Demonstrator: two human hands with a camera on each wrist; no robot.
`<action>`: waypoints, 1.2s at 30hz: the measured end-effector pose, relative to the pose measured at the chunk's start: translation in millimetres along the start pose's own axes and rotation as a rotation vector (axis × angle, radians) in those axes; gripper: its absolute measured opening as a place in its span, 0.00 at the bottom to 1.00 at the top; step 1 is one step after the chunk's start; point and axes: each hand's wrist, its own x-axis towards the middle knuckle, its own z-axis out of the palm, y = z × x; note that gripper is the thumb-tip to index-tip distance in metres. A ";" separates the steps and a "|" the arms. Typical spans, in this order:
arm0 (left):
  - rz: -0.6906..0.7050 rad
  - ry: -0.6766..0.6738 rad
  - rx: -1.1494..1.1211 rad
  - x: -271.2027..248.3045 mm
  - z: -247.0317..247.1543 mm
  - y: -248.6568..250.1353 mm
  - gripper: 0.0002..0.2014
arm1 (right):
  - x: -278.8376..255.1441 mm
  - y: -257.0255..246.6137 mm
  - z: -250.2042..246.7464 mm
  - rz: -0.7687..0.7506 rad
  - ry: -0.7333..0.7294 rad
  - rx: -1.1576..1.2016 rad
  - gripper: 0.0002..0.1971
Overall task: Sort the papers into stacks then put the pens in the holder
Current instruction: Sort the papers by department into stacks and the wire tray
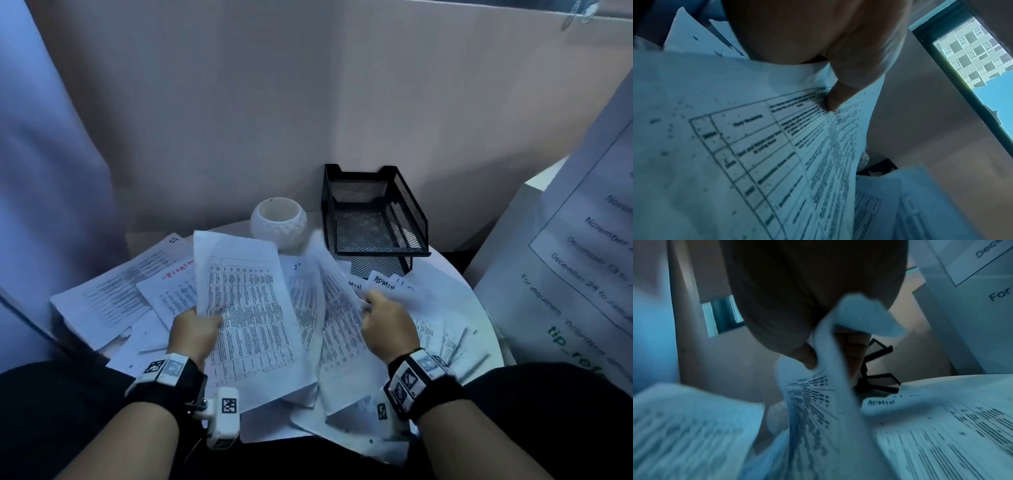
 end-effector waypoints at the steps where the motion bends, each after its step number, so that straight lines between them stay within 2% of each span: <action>1: -0.007 0.007 0.000 1.1 1.3 0.0 0.06 | -0.1 -2.7 -12.5 -0.024 0.040 0.027 0.08; 5: -0.004 0.020 -0.004 -0.3 6.9 3.3 0.06 | 5.7 2.1 -52.6 -0.046 0.155 0.317 0.10; 10: 0.017 0.003 -0.026 -4.3 11.5 3.5 0.04 | 21.4 21.2 -66.6 0.090 0.322 0.701 0.08; 12: 0.000 -0.061 -0.101 -7.4 13.0 6.7 0.05 | 21.9 20.6 -58.9 0.152 0.255 0.881 0.10; 15: -0.006 -0.196 -0.247 -15.3 17.3 12.8 0.07 | 11.9 9.2 -36.9 0.261 0.035 1.119 0.02; 16: 0.000 -0.239 -0.274 -20.0 19.0 15.5 0.06 | 5.6 4.0 -27.6 0.298 -0.041 1.138 0.05; 18: -0.012 -0.300 -0.353 -26.8 23.3 20.1 0.08 | -6.4 -4.9 -8.3 0.346 -0.171 1.120 0.07; 20: -0.065 -0.330 -0.400 -26.8 26.1 19.0 0.21 | -16.9 -12.8 8.1 0.391 -0.268 1.109 0.06; 22: -0.122 -0.372 -0.438 -25.8 25.7 16.2 0.37 | -22.9 -17.8 22.4 0.436 -0.296 1.117 0.05; 23: -0.129 -0.402 -0.443 -25.5 26.1 14.9 0.42 | -24.4 -19.2 27.1 0.446 -0.293 1.113 0.04; 24: -0.099 -0.421 -0.433 -27.9 26.5 14.7 0.41 | -25.0 -19.4 30.0 0.455 -0.290 1.104 0.04; 27: 0.025 -0.395 -0.307 -33.3 31.5 15.6 0.18 | -24.6 -12.7 31.1 0.487 -0.274 1.058 0.06; 29: 0.074 -0.339 -0.215 -31.7 33.5 12.2 0.09 | -22.5 1.4 27.4 0.526 -0.160 0.940 0.05; 32: 0.124 -0.307 -0.115 -29.6 30.8 9.4 0.05 | -20.7 38.1 19.1 0.688 0.031 0.636 0.13; 34: 0.140 -0.307 -0.065 -29.7 28.9 8.5 0.03 | -22.2 62.0 16.6 0.828 0.047 0.540 0.22; 36: 0.149 -0.307 -0.035 -30.1 28.9 8.1 0.04 | -22.5 72.0 17.5 0.911 -0.011 0.530 0.29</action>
